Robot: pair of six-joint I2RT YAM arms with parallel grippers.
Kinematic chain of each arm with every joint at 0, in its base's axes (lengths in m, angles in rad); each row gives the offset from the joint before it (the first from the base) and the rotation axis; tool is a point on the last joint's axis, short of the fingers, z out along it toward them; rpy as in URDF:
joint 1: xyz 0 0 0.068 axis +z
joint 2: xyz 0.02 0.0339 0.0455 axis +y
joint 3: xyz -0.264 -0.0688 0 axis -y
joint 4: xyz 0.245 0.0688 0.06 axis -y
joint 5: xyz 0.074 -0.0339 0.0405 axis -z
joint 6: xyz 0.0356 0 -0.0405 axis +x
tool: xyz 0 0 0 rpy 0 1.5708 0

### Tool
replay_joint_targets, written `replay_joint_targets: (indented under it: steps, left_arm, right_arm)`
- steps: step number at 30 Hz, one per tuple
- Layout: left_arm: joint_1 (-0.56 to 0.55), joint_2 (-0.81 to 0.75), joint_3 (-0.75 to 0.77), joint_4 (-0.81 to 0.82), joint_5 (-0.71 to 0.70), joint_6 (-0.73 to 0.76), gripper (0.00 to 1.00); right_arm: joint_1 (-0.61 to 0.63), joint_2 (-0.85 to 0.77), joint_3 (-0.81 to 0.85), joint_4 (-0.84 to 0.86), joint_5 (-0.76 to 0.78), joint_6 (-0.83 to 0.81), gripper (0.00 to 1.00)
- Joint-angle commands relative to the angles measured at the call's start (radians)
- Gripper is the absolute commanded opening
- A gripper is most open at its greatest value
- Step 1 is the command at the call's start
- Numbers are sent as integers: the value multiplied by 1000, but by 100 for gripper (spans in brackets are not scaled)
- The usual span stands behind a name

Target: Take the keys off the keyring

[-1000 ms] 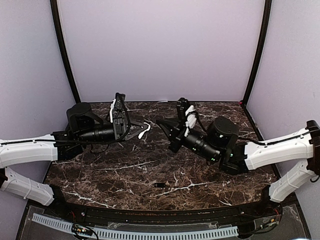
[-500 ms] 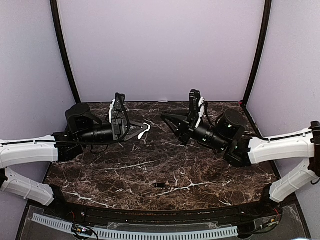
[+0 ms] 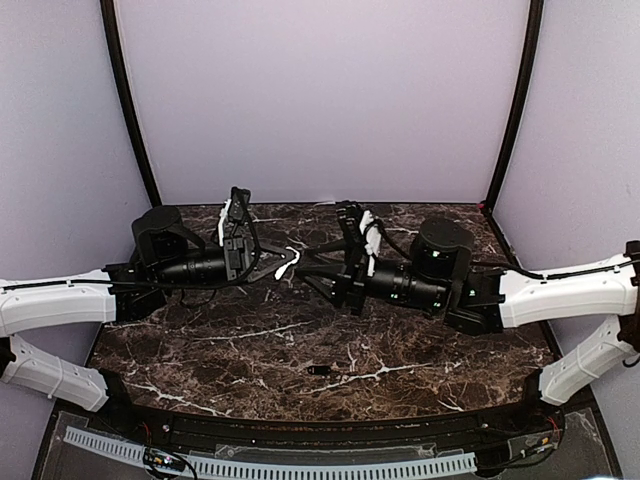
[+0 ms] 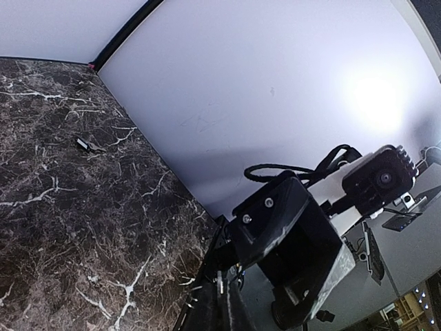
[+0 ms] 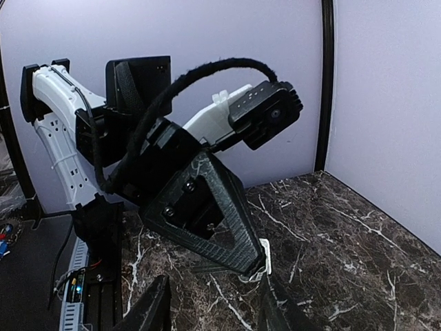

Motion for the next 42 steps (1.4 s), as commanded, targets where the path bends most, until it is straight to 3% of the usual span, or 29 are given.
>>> replay_joint_targets:
  steps: [1,13,14,19,32,42]
  left_arm:
    - [5,-5,34,4,0,9,0]
    - [4,4,40,-10,2,14,0]
    - [5,5,40,-11,3,16,0]
    - [5,3,46,-24,-3,26,0]
    - [5,-35,36,-42,-41,32,0]
    - [5,-18,87,-105,17,61,0]
  right_arm:
    - [25,48,61,-83,84,-36,43]
    - [46,102,144,-159,211,-57,40]
    - [44,104,150,-160,223,-54,37]
    - [45,108,158,-170,268,-56,1]
    - [40,58,56,-69,313,-56,0]
    - [-11,22,1,13,111,-23,0]
